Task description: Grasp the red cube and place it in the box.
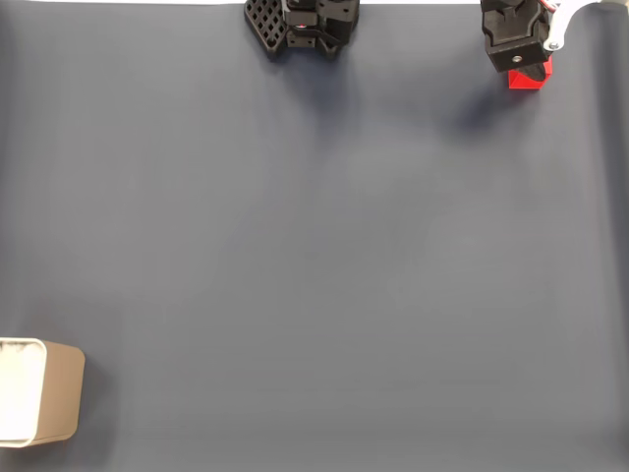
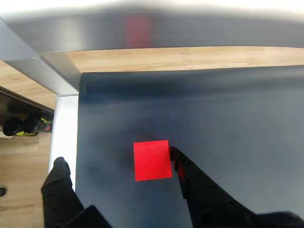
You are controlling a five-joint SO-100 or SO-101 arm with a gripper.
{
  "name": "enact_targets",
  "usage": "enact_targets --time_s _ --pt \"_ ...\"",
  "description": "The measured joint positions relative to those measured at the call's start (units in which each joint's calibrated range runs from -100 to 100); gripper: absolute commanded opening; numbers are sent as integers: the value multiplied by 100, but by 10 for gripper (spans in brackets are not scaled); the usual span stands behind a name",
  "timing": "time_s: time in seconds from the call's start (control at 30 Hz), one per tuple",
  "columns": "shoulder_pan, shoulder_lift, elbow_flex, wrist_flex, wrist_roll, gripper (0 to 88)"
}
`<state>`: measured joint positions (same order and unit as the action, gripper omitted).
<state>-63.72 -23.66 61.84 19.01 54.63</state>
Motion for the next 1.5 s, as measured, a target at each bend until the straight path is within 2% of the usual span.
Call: enact_targets --time_s 0.13,0.33,0.4,0.73,0.9,1.03,1.5 --pt "0 0 0 0 -20 424" --pt "0 -52 118 0 -20 236" --pt "0 -96 172 0 -20 201" --pt "0 -191 262 0 -20 178" --pt "0 -200 262 16 -5 78" --pt "0 -278 262 167 49 41" --pt "7 -330 262 183 63 0"
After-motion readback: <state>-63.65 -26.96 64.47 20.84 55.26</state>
